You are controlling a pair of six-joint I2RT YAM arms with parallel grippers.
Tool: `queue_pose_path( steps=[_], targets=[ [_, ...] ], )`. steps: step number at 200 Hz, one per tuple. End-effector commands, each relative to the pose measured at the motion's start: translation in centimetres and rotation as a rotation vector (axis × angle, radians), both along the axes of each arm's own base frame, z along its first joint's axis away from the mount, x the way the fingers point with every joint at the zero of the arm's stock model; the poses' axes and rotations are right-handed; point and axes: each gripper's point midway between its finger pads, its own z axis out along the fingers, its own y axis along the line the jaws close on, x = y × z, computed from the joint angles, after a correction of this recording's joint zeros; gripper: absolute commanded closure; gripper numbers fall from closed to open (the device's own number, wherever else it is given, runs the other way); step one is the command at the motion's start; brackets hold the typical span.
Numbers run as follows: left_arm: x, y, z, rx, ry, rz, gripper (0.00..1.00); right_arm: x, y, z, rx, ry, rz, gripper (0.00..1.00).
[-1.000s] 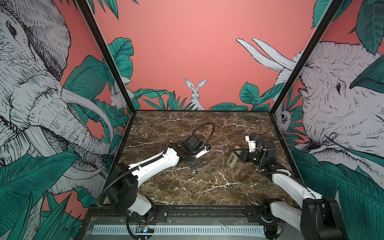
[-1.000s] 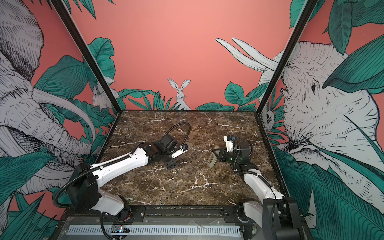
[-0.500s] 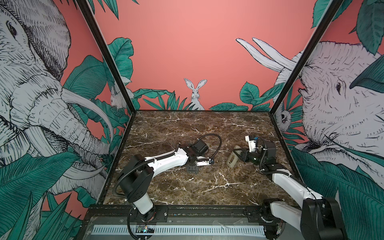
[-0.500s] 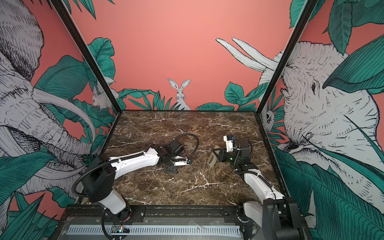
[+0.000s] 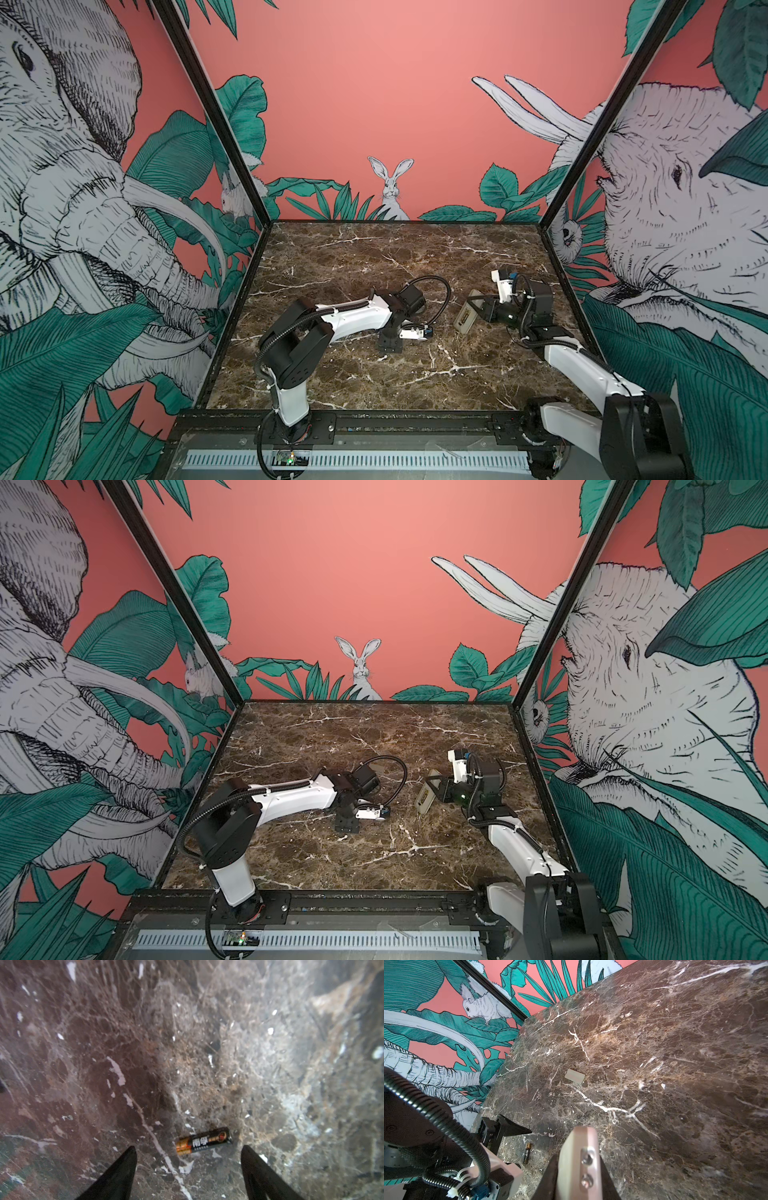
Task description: Load the batteries into the remote control
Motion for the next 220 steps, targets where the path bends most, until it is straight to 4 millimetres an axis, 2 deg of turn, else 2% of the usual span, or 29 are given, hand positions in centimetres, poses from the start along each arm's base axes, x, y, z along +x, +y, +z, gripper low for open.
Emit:
queue_pose_path(
  steps=[1, 26, 88, 187, 220],
  targets=[
    [-0.2, -0.1, 0.1, 0.009, 0.012, -0.020, 0.25, 1.0, 0.2, 2.1, 0.005, -0.078, 0.010, 1.00],
    [-0.2, 0.1, -0.6, 0.023, 0.018, -0.008, 0.32, 0.9, 0.1, 2.0, 0.001, -0.074, 0.006, 1.00],
    [-0.1, -0.1, -1.0, 0.025, 0.022, -0.003, 0.38, 1.0, -0.1, 1.9, -0.003, -0.070, -0.002, 1.00],
    [-1.2, -0.1, -2.8, 0.029, 0.090, 0.022, 0.46, 1.0, -0.4, 1.7, -0.007, -0.064, -0.011, 1.00],
    [-1.8, 0.2, -3.3, 0.021, 0.114, 0.049, 0.53, 1.0, -0.4, 1.6, -0.006, -0.062, -0.013, 1.00]
  ],
)
